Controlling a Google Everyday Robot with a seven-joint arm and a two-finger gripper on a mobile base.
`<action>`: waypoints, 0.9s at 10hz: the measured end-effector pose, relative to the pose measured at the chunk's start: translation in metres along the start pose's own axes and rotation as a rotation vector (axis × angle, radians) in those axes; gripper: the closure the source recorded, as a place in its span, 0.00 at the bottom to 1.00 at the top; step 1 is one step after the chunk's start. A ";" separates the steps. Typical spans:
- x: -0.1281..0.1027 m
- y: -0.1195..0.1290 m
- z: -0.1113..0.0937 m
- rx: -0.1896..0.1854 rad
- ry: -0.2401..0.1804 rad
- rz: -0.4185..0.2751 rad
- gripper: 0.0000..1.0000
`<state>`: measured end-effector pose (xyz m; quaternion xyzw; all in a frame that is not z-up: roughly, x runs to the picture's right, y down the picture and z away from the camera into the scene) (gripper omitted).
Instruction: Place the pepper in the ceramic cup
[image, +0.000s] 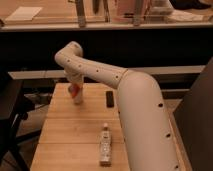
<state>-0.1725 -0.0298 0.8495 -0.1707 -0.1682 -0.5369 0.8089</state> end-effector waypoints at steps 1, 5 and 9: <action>0.001 0.000 0.001 0.000 0.002 0.002 0.92; 0.006 0.000 0.000 0.004 0.009 0.015 0.92; 0.011 -0.001 0.001 0.008 0.015 0.025 0.92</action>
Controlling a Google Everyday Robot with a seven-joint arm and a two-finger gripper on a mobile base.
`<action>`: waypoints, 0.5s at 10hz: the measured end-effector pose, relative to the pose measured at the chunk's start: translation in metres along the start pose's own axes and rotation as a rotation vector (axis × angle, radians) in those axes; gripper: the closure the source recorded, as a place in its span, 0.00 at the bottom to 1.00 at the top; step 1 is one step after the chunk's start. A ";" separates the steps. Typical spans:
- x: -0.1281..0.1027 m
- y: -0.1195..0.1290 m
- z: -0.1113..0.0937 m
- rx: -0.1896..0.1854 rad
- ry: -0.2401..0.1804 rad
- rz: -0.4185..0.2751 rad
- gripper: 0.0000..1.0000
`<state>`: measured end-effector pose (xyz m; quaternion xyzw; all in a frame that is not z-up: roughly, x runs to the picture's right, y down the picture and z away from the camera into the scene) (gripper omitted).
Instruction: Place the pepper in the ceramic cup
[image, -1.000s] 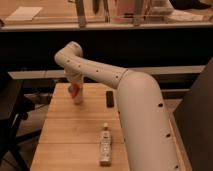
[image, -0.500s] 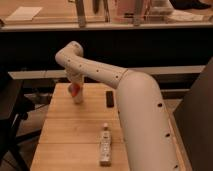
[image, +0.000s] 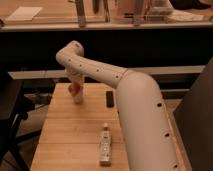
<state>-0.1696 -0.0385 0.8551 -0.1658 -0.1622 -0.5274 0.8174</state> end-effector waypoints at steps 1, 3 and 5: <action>0.001 0.000 0.000 0.001 0.002 0.002 0.92; 0.003 0.000 0.000 0.003 0.004 0.006 0.92; 0.005 0.000 0.000 0.005 0.005 0.011 0.92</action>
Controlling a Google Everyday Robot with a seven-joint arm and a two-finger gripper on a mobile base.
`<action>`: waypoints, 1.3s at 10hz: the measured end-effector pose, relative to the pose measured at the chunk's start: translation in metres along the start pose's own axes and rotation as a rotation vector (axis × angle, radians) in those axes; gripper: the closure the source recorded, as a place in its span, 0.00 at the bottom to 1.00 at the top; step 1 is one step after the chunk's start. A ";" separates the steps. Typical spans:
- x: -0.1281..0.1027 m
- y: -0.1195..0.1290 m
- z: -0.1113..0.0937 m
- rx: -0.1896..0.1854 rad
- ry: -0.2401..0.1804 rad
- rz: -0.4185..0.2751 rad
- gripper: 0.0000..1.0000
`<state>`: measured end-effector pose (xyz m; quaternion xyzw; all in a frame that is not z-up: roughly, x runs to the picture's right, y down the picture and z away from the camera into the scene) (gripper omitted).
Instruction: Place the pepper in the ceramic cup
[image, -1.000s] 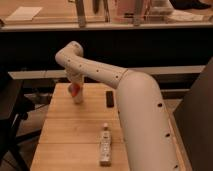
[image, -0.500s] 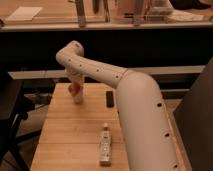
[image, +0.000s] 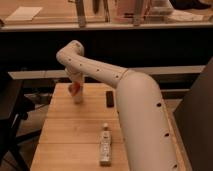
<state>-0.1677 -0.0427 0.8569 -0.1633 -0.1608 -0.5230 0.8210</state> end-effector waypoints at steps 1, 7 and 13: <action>0.001 0.000 0.000 0.001 0.001 0.003 0.92; 0.007 0.000 0.001 0.007 0.005 0.014 0.92; 0.014 0.000 0.001 0.014 0.010 0.025 0.92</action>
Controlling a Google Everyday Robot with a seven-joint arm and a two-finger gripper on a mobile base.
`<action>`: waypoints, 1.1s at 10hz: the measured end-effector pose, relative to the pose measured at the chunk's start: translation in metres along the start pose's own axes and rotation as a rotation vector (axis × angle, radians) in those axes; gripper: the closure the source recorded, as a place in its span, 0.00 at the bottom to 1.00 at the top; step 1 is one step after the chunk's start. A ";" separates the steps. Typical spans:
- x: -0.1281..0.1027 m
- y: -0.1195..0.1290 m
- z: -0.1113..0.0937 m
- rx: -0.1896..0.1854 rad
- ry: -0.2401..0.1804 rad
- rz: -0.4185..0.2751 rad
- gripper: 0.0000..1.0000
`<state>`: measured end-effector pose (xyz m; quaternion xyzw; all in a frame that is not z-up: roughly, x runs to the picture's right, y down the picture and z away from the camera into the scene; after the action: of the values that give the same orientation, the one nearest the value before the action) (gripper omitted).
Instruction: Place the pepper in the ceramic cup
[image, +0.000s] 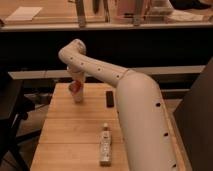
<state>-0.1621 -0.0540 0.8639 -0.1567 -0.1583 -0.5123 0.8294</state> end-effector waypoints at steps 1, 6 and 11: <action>0.001 0.000 0.000 0.001 0.000 0.001 0.92; 0.007 0.002 -0.001 0.004 0.006 0.011 0.83; 0.013 0.002 -0.001 0.009 0.013 0.017 0.85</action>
<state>-0.1544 -0.0639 0.8686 -0.1508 -0.1540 -0.5055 0.8355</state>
